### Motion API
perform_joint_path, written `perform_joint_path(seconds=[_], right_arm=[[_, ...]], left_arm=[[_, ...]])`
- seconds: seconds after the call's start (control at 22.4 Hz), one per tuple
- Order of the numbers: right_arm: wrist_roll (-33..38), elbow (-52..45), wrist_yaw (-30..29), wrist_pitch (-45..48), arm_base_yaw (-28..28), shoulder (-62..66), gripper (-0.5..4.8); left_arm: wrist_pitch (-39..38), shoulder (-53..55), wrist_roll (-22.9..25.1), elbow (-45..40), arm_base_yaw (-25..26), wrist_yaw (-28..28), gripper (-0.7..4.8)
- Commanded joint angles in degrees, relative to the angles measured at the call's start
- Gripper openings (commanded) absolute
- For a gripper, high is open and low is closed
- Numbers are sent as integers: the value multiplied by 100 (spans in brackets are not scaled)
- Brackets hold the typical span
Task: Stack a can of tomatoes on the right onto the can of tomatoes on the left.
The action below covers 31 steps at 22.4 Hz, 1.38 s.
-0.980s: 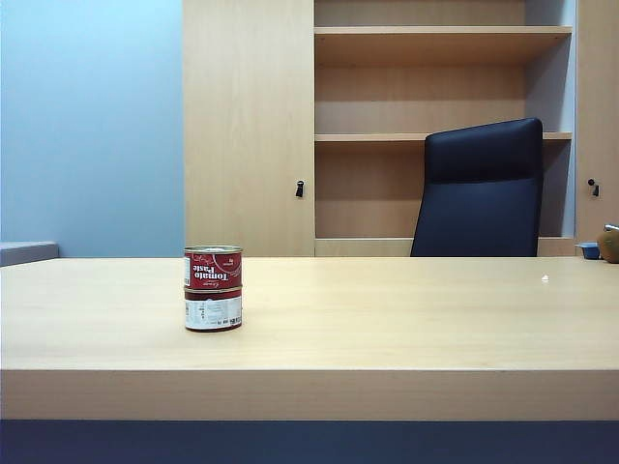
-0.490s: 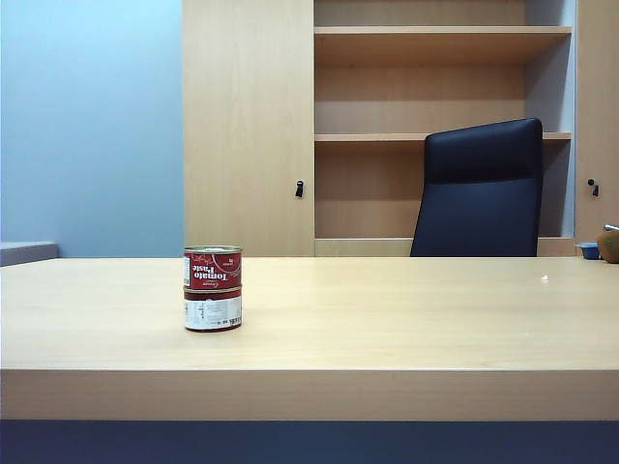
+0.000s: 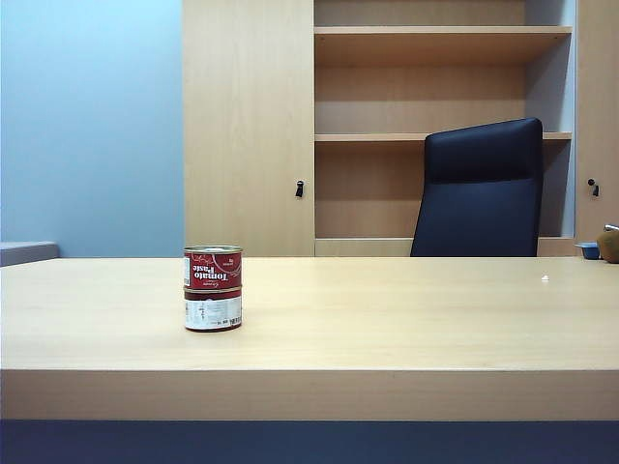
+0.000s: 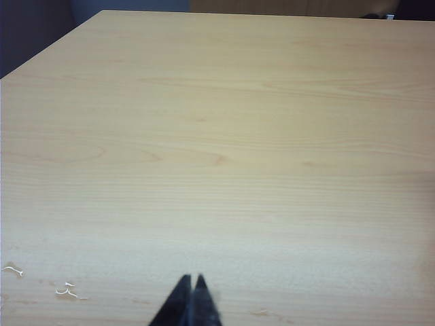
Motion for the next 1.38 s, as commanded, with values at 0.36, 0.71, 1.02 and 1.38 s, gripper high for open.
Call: perform_joint_path(seconds=[0.36, 0.71, 1.02, 1.38], right_arm=[[-4, 26, 9, 59, 0, -20, -5], [7, 4, -66, -37, -140, -254, -5], [-20, -1410, -2400, 1528, -2076, -1419, -5], [85, -3674, -2441, 1797, -3276, -3748, -5]], left_arm=[[-17, 4, 7, 11, -7, -15, -5], [-17, 4, 7, 11, -7, -15, -5], [-17, 4, 7, 11, -7, -15, -5], [-20, 7, 7, 9, -7, -13, -5]])
